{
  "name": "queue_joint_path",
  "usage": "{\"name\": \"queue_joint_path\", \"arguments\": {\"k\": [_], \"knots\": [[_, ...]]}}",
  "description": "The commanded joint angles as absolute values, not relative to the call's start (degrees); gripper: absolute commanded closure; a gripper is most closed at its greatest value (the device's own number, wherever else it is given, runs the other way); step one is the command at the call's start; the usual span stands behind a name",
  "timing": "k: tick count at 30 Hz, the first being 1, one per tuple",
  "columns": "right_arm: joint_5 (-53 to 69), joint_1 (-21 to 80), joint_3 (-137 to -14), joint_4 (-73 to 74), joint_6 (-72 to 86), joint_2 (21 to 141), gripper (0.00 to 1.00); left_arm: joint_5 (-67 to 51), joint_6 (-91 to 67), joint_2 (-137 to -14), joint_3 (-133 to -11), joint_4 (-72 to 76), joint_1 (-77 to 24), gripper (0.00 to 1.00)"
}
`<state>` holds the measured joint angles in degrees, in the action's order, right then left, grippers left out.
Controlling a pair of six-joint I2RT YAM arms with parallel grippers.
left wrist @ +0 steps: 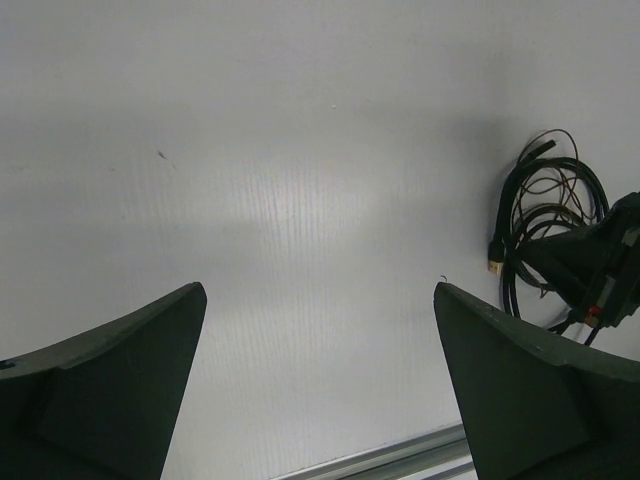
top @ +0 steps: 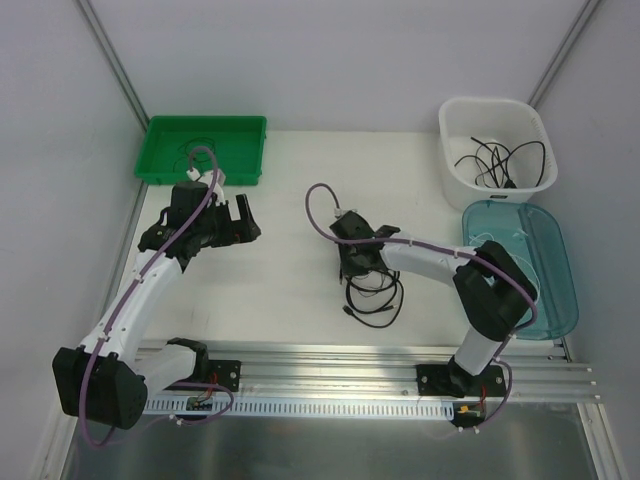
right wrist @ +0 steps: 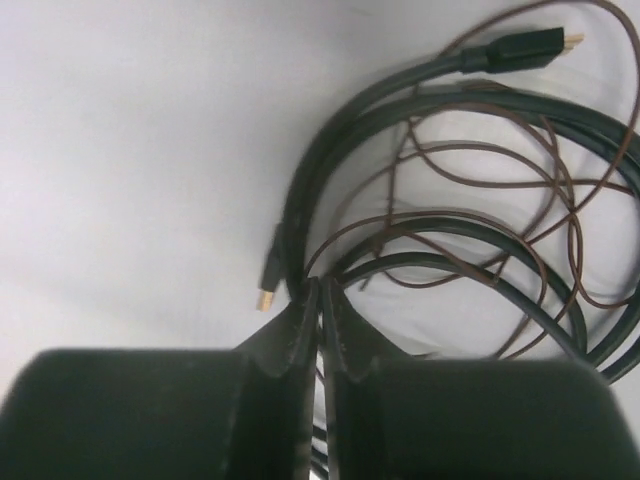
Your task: Untangle the cables
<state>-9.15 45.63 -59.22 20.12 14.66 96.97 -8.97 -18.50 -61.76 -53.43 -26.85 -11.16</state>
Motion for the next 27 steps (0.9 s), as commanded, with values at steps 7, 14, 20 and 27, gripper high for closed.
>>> {"name": "queue_joint_path", "arguments": {"k": [7, 14, 20, 27], "knots": [[-7.21, 55.81, -81.9, 25.66, 0.45, 102.65, 0.99, -9.67, -17.93, -62.4, -53.97, -26.19, -10.9, 0.01], [-11.58, 56.16, -81.68, 28.92, -1.41, 102.05, 0.84, -10.02, -17.84, -63.19, -53.96, -26.19, -10.99, 0.01], [-16.52, 51.16, -66.38, 27.51, 8.67, 90.72, 0.7, -13.53, -18.1, -65.47, -54.23, -26.19, -10.99, 0.01], [-14.07, 36.84, -50.46, 25.32, 13.44, 80.87, 0.62, -17.14, -18.28, -67.32, -54.23, -26.19, -10.9, 0.01]]}}
